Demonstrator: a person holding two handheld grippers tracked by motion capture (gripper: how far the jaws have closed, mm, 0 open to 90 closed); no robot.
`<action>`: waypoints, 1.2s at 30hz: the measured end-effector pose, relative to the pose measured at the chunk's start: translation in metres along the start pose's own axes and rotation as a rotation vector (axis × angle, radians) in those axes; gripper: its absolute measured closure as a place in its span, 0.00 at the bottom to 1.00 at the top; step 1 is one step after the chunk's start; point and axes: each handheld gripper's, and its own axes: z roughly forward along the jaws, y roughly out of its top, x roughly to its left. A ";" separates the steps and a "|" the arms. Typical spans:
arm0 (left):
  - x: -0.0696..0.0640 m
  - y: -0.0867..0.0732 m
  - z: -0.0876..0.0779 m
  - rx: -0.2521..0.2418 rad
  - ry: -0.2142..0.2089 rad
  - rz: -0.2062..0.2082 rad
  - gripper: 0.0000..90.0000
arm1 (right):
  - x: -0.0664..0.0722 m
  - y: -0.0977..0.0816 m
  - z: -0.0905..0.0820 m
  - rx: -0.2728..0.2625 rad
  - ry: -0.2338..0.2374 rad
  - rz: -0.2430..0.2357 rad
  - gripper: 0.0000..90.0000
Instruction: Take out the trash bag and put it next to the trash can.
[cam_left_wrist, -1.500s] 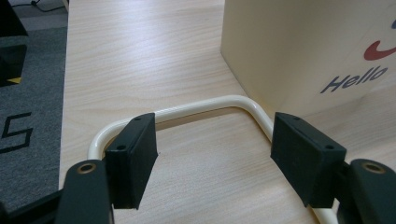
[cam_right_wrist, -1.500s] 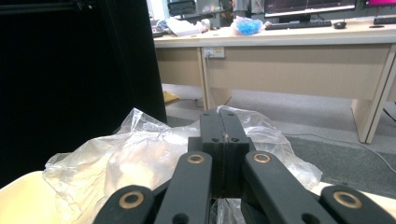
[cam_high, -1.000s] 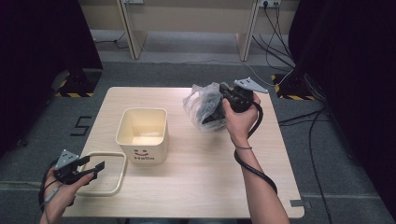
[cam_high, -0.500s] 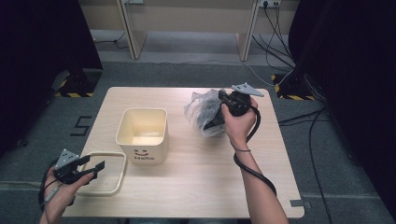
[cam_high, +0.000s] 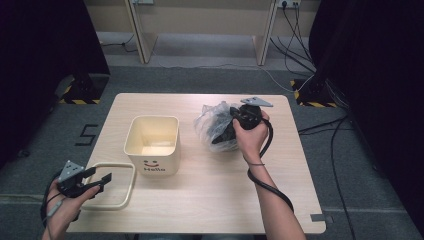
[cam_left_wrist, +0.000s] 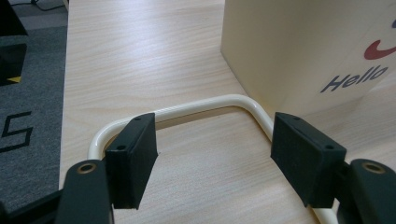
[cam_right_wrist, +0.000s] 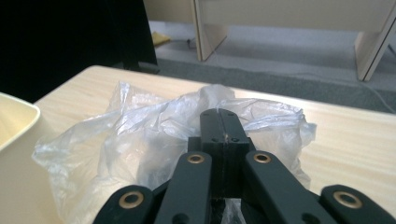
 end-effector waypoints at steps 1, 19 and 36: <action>0.000 0.000 0.000 0.000 0.000 0.001 0.34 | 0.000 -0.002 0.002 0.010 -0.002 0.002 1.00; 0.000 -0.002 0.000 0.003 0.000 -0.002 0.34 | 0.007 -0.019 0.022 0.102 0.020 0.000 1.00; -0.001 -0.002 0.001 0.005 -0.004 -0.003 0.34 | 0.019 -0.012 0.012 0.094 0.034 -0.022 0.63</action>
